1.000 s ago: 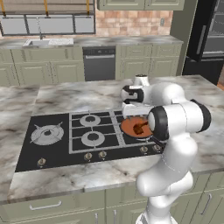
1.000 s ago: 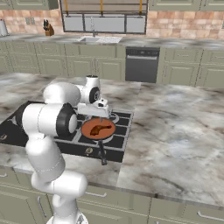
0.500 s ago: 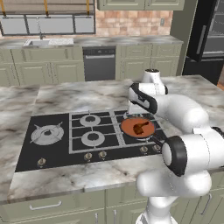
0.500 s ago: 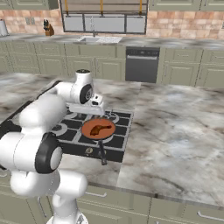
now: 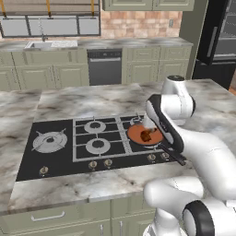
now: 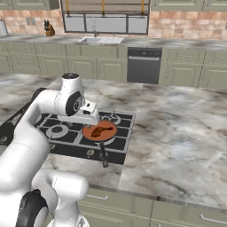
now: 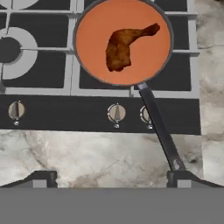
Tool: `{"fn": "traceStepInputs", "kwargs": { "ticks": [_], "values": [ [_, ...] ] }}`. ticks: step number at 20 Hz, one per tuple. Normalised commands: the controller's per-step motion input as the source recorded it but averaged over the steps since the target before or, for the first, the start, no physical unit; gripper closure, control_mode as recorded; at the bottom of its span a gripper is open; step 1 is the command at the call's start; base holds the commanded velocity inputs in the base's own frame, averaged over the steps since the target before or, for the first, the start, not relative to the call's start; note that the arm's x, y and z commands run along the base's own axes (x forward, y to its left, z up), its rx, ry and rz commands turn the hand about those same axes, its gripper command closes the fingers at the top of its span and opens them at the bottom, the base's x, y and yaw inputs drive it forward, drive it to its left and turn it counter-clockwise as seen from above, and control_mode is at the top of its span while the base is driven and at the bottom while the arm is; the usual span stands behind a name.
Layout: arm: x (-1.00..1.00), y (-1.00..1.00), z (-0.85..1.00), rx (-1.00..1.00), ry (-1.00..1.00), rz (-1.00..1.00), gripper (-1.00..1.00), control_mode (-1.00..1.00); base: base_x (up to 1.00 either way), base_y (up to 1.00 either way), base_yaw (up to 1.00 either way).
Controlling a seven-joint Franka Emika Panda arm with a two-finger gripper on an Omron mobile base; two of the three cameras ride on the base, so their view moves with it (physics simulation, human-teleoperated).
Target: Retrieve the chicken drumstick from the fridge and place it on the saucepan with marinade on the stove.
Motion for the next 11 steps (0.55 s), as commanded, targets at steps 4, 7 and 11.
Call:
{"fn": "traceStepInputs", "kwargs": {
  "ticks": [4,7,11],
  "values": [
    [-0.79,0.0,0.43,0.0,0.0,0.0,-1.0,-1.0,0.0,0.0,0.0],
    [-0.44,0.0,0.1,0.0,0.0,0.0,-1.0,-1.0,0.0,0.0,0.0],
    [-0.32,0.0,0.38,0.0,0.0,0.0,-1.0,-1.0,0.0,0.0,0.0]
  ]
}}
